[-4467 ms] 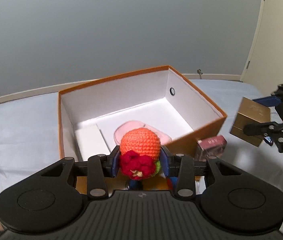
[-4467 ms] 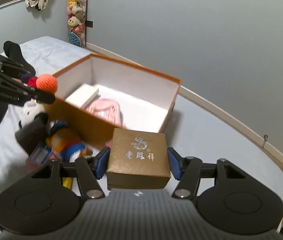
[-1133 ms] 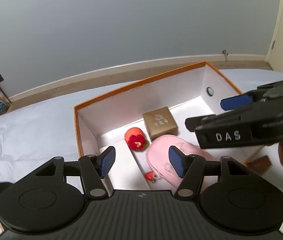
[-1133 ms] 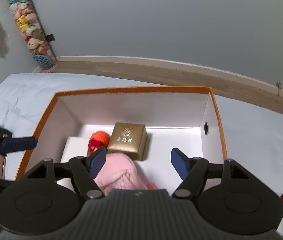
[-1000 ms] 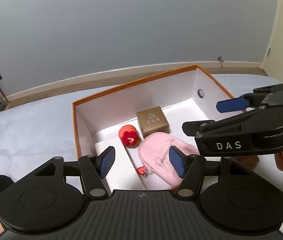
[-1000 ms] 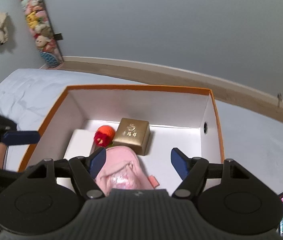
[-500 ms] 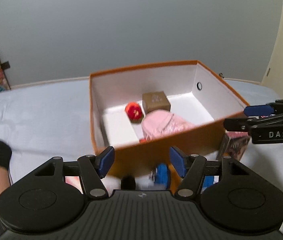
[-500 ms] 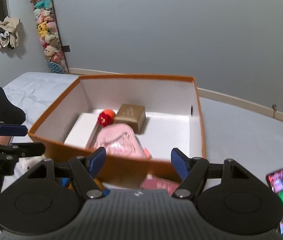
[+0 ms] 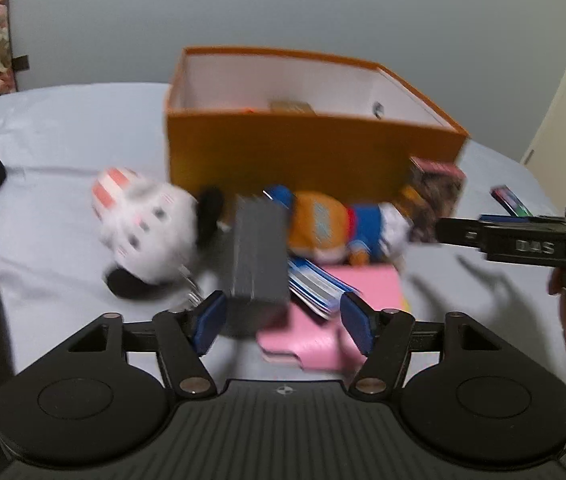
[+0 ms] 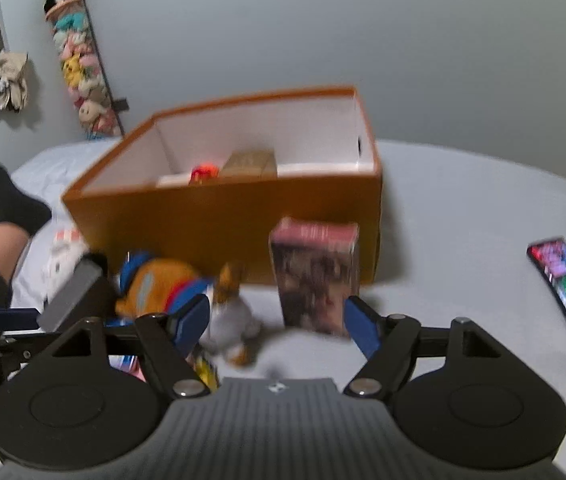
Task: Organize objects
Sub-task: 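Withdraw both grippers from the box toward the remaining items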
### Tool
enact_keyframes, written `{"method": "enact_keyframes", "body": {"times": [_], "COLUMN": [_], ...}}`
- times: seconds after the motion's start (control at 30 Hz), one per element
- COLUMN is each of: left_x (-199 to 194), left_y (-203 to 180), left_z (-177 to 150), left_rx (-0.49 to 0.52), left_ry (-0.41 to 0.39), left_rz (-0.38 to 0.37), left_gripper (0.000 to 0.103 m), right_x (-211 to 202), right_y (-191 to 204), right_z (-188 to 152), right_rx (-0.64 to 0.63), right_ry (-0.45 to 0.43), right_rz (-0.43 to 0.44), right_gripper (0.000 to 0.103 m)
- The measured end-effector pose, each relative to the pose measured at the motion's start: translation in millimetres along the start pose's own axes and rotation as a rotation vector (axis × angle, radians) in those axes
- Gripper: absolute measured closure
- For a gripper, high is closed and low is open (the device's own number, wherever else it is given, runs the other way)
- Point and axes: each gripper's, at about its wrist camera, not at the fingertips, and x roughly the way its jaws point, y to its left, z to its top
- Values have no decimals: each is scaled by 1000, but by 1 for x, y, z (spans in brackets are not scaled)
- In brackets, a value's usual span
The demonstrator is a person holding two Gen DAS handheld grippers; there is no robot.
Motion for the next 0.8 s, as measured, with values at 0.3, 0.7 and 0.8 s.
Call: {"method": "enact_keyframes", "body": {"times": [0.3,0.7,0.8], "left_x": [26,52,53], "left_y": [-40,-119,-120], "left_z": [-27,-72,-73], "left_rx": [76,746,793], "left_ry": [41,-93,-111], "left_rz": [2,300,330], "left_gripper": [25,19,23], "right_x": [0,3,3], "right_y": [-14,-33,-34], "right_z": [-12,-19,-20], "right_rx": [19,111,116], "right_ry": [21,49,52], "right_rz": [-27,-20,-13], "right_gripper": [27,27,27]}}
